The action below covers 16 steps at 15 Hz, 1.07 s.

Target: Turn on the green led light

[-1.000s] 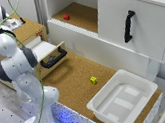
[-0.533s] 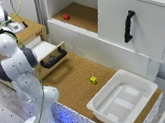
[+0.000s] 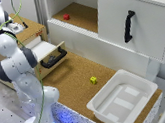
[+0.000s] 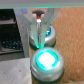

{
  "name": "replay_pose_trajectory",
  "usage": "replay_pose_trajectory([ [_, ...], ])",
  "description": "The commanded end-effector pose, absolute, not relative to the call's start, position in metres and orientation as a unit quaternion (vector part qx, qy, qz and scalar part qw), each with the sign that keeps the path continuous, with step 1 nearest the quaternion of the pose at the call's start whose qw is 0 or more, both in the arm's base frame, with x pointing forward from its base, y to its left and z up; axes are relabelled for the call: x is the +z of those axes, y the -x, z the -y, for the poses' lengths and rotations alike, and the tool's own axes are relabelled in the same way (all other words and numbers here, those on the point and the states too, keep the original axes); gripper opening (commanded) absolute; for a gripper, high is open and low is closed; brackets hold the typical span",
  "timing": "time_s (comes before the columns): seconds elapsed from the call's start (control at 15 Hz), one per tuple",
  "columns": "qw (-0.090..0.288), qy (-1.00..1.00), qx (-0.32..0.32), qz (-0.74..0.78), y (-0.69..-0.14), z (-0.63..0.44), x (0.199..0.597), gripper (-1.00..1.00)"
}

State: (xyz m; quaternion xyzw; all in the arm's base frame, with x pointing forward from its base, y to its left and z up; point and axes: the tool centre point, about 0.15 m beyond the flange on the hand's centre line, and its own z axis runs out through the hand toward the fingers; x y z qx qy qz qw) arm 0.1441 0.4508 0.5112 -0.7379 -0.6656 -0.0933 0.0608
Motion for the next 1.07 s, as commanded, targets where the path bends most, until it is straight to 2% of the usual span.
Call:
replay_pose_trajectory([
  [0.0,0.036,0.738,-0.126,0.662,-0.144,-0.421,0.557,1.00],
  [0.53,0.063,0.773,-0.129,0.618,-0.151,-0.354,0.538,1.00],
  [1.0,0.070,0.869,-0.117,0.476,-0.196,-0.227,0.502,1.00],
])
